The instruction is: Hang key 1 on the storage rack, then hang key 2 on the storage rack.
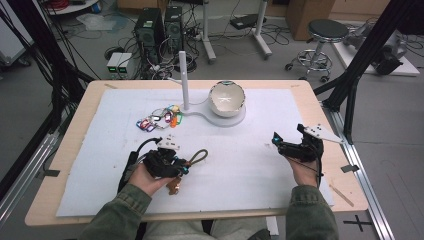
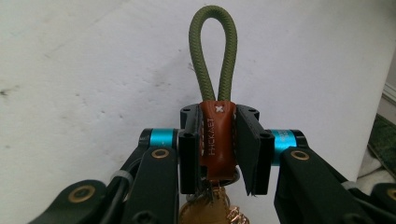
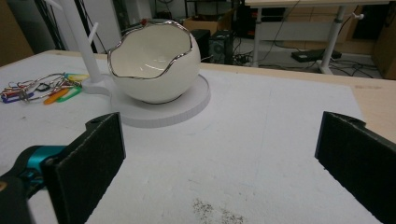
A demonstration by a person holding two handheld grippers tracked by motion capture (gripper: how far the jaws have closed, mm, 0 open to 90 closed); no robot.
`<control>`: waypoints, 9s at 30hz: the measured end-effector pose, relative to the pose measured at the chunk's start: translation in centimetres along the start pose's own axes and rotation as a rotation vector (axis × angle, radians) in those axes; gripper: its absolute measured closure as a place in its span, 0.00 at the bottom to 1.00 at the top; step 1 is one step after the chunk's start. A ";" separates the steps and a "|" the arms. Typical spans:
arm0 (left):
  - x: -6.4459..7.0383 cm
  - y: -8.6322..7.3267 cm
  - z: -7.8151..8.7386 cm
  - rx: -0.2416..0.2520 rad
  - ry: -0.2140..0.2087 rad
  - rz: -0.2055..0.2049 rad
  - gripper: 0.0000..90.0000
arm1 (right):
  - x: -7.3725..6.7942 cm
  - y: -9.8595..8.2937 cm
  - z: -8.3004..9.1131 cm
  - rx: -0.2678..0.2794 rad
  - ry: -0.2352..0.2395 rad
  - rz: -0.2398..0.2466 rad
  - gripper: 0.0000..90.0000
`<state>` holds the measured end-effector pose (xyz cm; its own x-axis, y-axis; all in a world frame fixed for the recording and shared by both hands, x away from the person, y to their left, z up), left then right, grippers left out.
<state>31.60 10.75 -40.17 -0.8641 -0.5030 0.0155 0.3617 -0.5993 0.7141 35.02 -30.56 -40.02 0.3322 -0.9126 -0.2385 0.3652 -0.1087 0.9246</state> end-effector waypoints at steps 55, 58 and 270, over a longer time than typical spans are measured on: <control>-10.7 4.6 8.2 0.179 0.160 0.158 0.79 | 0.0 0.0 0.0 0.000 0.009 0.000 0.01; -11.3 4.7 8.3 0.177 0.167 0.171 0.79 | 0.0 0.0 0.0 0.002 0.009 0.001 0.01; -17.5 1.6 -4.6 -0.249 0.065 0.115 0.55 | 0.3 -0.4 -0.1 -0.034 -0.006 0.029 0.01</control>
<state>48.98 15.69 -42.53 -0.7907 -0.6111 0.0356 0.5382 -0.6663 0.5161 35.09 -30.73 -40.48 0.3377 -0.9175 -0.2101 0.3853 -0.0689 0.9202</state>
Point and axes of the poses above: each handheld gripper's, and its own axes: z roughly backward along the jaws, y roughly out of its top, x roughly to its right, the point moved 2 cm from there along -z, roughly forward along the jaws, and after that the axes turned 10 degrees about -z, right-handed, at the moved point
